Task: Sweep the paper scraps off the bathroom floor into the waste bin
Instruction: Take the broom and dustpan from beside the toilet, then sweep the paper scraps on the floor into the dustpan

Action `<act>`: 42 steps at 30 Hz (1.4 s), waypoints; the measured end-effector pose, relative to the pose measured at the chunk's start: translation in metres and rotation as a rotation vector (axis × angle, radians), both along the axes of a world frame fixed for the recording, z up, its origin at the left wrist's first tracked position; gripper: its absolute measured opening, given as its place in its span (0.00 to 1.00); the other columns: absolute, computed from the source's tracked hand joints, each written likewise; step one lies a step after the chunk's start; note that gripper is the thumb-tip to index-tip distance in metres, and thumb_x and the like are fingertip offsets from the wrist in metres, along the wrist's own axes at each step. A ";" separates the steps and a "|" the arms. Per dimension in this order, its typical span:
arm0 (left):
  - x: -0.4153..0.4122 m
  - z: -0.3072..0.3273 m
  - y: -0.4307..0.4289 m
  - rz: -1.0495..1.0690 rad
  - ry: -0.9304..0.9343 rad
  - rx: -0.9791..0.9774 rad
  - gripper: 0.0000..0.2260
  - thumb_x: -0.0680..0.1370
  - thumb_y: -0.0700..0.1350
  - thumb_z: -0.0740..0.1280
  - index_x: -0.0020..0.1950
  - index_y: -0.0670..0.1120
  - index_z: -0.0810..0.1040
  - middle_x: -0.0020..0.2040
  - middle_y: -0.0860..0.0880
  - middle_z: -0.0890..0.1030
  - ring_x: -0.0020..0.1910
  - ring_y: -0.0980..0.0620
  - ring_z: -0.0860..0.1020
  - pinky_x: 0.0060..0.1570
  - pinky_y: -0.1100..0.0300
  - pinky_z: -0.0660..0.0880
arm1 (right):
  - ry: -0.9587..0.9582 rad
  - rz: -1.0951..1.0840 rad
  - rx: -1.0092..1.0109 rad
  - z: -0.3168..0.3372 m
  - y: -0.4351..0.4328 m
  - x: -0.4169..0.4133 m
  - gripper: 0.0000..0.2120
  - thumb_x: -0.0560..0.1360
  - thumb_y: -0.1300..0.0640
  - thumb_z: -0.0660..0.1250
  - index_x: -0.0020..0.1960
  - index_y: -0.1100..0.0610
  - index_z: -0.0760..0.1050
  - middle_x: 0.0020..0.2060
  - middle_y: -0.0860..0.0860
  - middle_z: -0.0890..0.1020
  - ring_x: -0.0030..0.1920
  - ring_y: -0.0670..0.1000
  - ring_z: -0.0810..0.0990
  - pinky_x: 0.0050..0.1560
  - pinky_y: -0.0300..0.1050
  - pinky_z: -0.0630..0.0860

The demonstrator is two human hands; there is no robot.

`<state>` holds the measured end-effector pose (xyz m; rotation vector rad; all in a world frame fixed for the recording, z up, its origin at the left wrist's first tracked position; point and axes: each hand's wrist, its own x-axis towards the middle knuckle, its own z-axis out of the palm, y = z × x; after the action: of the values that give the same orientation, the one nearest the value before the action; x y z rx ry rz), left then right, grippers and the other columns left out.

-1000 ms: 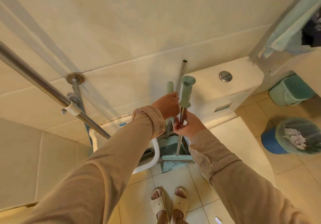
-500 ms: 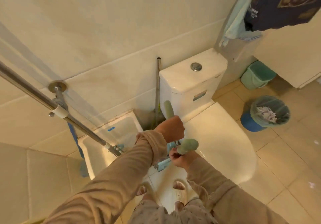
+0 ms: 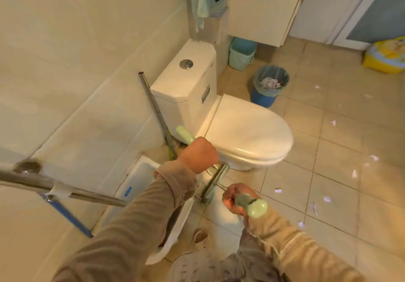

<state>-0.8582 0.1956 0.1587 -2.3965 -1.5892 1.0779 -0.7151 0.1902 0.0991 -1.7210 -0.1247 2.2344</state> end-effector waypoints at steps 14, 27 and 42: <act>0.068 0.008 0.003 -0.128 -0.035 0.031 0.14 0.76 0.53 0.66 0.52 0.44 0.80 0.53 0.46 0.84 0.52 0.45 0.81 0.44 0.57 0.72 | 0.067 -0.113 -0.104 -0.027 -0.051 0.141 0.16 0.78 0.64 0.46 0.32 0.56 0.58 0.12 0.54 0.67 0.11 0.50 0.67 0.16 0.27 0.65; 0.171 -0.031 -0.007 -0.056 -0.223 0.025 0.20 0.77 0.57 0.62 0.59 0.43 0.77 0.54 0.44 0.83 0.55 0.44 0.81 0.51 0.56 0.75 | -0.409 -0.090 0.012 -0.023 -0.093 0.247 0.17 0.75 0.71 0.52 0.28 0.59 0.61 0.10 0.53 0.64 0.07 0.47 0.62 0.15 0.27 0.63; 0.260 -0.034 -0.023 -0.158 -0.280 -0.084 0.11 0.81 0.45 0.60 0.59 0.43 0.77 0.59 0.45 0.81 0.59 0.45 0.78 0.53 0.56 0.74 | -0.718 0.328 0.023 -0.031 -0.100 0.295 0.16 0.78 0.68 0.51 0.32 0.62 0.63 0.29 0.58 0.69 0.27 0.52 0.68 0.19 0.37 0.66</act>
<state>-0.5985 0.1724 0.1250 -2.7773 -1.4180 0.8264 -0.4204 0.0897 0.0678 -2.5556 -0.6253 1.6690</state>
